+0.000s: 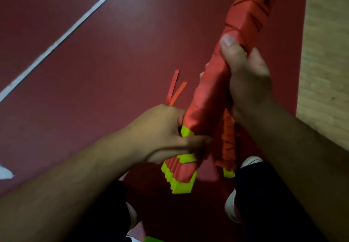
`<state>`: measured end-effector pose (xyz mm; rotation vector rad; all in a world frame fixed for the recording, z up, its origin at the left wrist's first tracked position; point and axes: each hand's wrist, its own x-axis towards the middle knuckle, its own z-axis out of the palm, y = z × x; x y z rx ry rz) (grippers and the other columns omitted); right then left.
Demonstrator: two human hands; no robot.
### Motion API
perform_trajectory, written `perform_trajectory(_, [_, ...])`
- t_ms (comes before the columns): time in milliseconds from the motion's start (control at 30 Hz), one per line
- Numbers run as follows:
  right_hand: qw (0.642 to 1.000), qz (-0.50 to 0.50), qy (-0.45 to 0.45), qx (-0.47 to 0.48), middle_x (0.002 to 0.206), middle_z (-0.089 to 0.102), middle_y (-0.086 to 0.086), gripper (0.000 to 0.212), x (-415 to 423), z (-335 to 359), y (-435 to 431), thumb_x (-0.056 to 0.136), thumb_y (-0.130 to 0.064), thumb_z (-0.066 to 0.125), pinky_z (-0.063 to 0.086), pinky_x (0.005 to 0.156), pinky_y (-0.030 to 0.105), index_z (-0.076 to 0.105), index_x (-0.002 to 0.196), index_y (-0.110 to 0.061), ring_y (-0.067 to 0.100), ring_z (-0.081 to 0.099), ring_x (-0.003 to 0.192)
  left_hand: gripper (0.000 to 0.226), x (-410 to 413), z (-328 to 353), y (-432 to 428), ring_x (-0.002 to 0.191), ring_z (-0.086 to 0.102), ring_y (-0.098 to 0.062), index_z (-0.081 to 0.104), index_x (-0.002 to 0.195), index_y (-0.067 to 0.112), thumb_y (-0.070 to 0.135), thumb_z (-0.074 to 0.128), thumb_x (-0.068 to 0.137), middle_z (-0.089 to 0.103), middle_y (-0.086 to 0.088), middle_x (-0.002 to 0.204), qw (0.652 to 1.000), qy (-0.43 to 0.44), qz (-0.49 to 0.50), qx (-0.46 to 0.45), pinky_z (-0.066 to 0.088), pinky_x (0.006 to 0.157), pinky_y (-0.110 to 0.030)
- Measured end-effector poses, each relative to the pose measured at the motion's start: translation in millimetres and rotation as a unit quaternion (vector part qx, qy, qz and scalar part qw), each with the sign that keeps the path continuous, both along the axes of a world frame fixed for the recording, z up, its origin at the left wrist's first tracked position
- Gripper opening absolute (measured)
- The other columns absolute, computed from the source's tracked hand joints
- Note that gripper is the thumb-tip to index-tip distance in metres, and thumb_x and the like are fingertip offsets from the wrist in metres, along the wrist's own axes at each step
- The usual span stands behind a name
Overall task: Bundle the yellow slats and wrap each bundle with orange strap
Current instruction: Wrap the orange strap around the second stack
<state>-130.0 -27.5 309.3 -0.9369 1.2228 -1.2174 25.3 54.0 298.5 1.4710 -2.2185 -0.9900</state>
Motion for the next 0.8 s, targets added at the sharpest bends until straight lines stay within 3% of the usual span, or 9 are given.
perform_trajectory(100, [0.981,0.119,-0.147,0.029,0.085,0.071,0.014,0.047,-2.8,5.2,3.2,0.086,-0.043,0.057,0.059,0.078,0.047,0.068,0.108,-0.003,0.029,0.07,0.078,0.029,-7.5,4.5,4.8,0.056,0.055,0.004,0.06,0.065,0.024,0.023,0.068,0.092,0.062,0.014,0.059,0.956,0.242,-0.017,0.165,0.043,0.058,-0.015])
perform_trajectory(167, [0.949,0.202,-0.236,0.051,0.087,0.072,0.009,0.035,-4.2,8.3,8.2,0.092,-0.04,0.047,0.057,0.087,0.045,0.072,0.102,-0.017,0.024,0.071,0.082,0.028,-10.8,5.7,7.2,0.055,0.054,0.006,0.059,0.064,0.023,0.017,0.063,0.092,0.06,0.016,0.058,0.927,0.308,-0.019,0.215,0.042,0.057,-0.01])
perform_trajectory(233, [0.919,0.24,-0.304,0.077,0.084,0.067,0.006,0.025,-4.0,9.2,9.5,0.094,-0.032,0.046,0.059,0.078,0.041,0.057,0.115,-0.025,0.02,0.067,0.073,0.031,-11.1,5.9,8.4,0.057,0.052,0.007,0.059,0.065,0.027,0.026,0.061,0.096,0.058,0.018,0.059,0.926,0.304,-0.023,0.222,0.041,0.058,-0.01])
perform_trajectory(300, [0.916,0.245,-0.302,0.094,0.079,0.06,0.004,0.022,-2.4,8.7,9.5,0.092,-0.026,0.047,0.057,0.069,0.036,0.058,0.111,-0.025,0.016,0.061,0.065,0.037,-8.2,5.5,9.6,0.057,0.05,0.008,0.059,0.065,0.028,0.04,0.053,0.1,0.056,0.02,0.06,0.928,0.298,-0.011,0.222,0.04,0.058,-0.01])
perform_trajectory(400, [0.93,0.245,-0.25,0.115,0.07,0.057,0.003,0.049,-0.9,9.1,8.6,0.097,-0.026,0.042,0.053,0.069,0.033,0.076,0.063,-0.021,0.015,0.056,0.062,0.058,-1.9,4.0,7.9,0.05,0.041,0.001,0.051,0.064,0.024,0.071,0.033,0.092,0.047,0.017,0.054,0.952,0.248,0.016,0.181,0.035,0.051,-0.015])
perform_trajectory(467, [0.938,0.229,-0.232,0.12,0.067,0.058,0.004,0.056,0.9,9.8,9.5,0.097,-0.026,0.041,0.052,0.069,0.033,0.074,0.052,-0.019,0.015,0.056,0.062,0.062,1.5,3.1,5.7,0.049,0.039,-0.001,0.049,0.062,0.022,0.077,0.032,0.087,0.044,0.014,0.054,0.968,0.198,0.009,0.153,0.033,0.051,-0.016])
perform_trajectory(633, [0.952,0.167,-0.24,0.092,0.076,0.061,0.008,0.002,1.4,3.4,5.1,0.093,-0.017,0.054,0.056,0.064,0.036,0.055,0.093,-0.019,0.021,0.06,0.061,0.062,2.3,-0.7,1.9,0.045,0.034,-0.004,0.043,0.059,0.017,0.069,0.028,0.089,0.037,0.01,0.052,0.981,0.11,0.032,0.154,0.031,0.046,-0.019])
perform_trajectory(733, [0.957,0.173,-0.224,0.069,0.077,0.061,0.01,0.014,-0.7,-0.1,3.0,0.085,-0.017,0.058,0.056,0.065,0.038,0.052,0.098,-0.019,0.022,0.06,0.062,0.067,3.8,-2.2,1.6,0.05,0.041,-0.005,0.048,0.063,0.017,0.076,0.022,0.082,0.044,0.01,0.056,0.986,0.083,0.027,0.144,0.038,0.052,-0.021])
perform_trajectory(800, [0.96,0.181,-0.208,0.049,0.077,0.06,0.011,0.015,-1.4,0.0,3.1,0.084,-0.016,0.057,0.056,0.065,0.04,0.053,0.099,-0.017,0.023,0.06,0.062,0.078,5.2,-4.3,2.4,0.06,0.053,-0.013,0.057,0.075,0.015,0.083,0.02,0.076,0.056,0.0,0.066,0.987,0.06,0.036,0.148,0.053,0.061,-0.034])
